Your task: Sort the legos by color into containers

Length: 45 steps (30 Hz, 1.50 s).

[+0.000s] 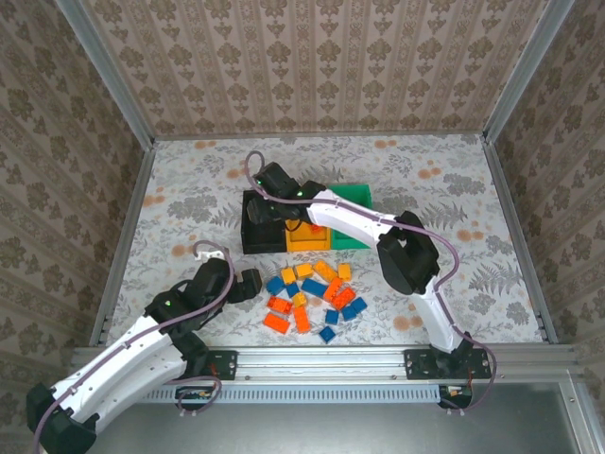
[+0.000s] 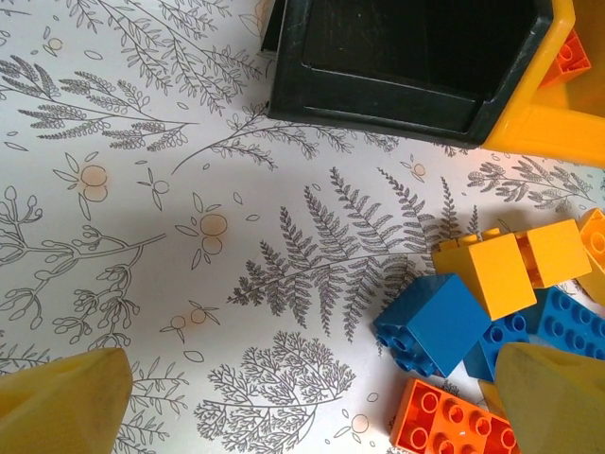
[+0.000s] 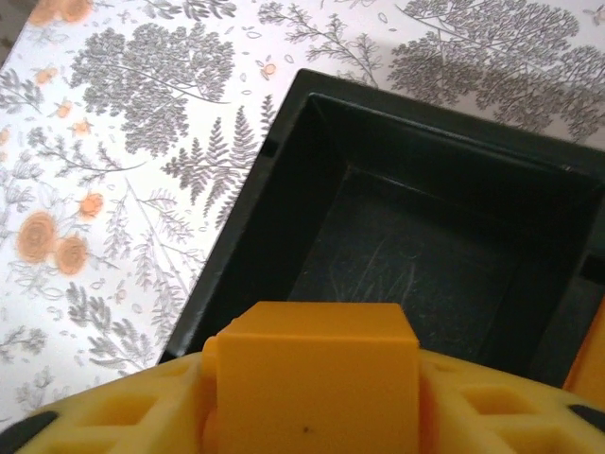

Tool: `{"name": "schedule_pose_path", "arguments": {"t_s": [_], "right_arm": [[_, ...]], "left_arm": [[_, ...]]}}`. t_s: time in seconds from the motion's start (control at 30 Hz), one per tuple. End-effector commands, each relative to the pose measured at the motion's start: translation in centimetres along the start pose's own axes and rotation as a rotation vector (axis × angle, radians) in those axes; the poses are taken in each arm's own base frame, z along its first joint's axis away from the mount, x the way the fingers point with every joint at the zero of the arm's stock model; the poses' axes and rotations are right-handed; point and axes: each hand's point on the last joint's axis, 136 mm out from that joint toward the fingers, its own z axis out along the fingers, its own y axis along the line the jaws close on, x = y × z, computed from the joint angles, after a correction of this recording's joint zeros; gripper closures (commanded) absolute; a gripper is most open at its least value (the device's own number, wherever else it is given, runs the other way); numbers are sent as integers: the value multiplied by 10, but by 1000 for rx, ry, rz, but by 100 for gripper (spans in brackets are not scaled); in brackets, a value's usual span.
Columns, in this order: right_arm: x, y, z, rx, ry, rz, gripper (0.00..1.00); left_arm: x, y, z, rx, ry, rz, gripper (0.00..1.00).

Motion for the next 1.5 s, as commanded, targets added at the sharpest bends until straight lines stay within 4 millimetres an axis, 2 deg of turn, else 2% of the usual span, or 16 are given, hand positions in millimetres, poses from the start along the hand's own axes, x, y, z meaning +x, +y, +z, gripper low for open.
{"name": "schedule_pose_path", "arguments": {"t_s": [0.0,0.13,0.27,0.37,0.57,0.7,0.9,1.17,1.3,1.47], "right_arm": [[-11,-3,-6,18,-8,12,37],[-23,-4,-25,16,-50,17,30],[-28,-7,-56,-8,-111,43,29],[-19,-12,-80,-25,-144,59,28],[15,-35,-112,-8,-154,87,27],[34,-54,-122,18,-147,112,27],[50,-76,-130,50,-146,141,27],[51,-86,-142,67,-175,154,27],[49,-88,-148,74,-188,155,27],[50,-90,-152,72,-198,161,27]], "left_arm": [[4,1,2,13,12,-16,0],[-4,-6,1,38,-15,5,0],[-11,-14,0,55,-22,53,0],[-11,-26,5,74,22,110,0],[7,-51,34,76,188,216,2],[19,-64,48,65,231,305,5],[29,-63,60,10,278,370,8],[40,-54,72,-47,325,387,17],[38,-52,76,-60,317,383,23],[35,-49,80,-62,312,379,24]]}}
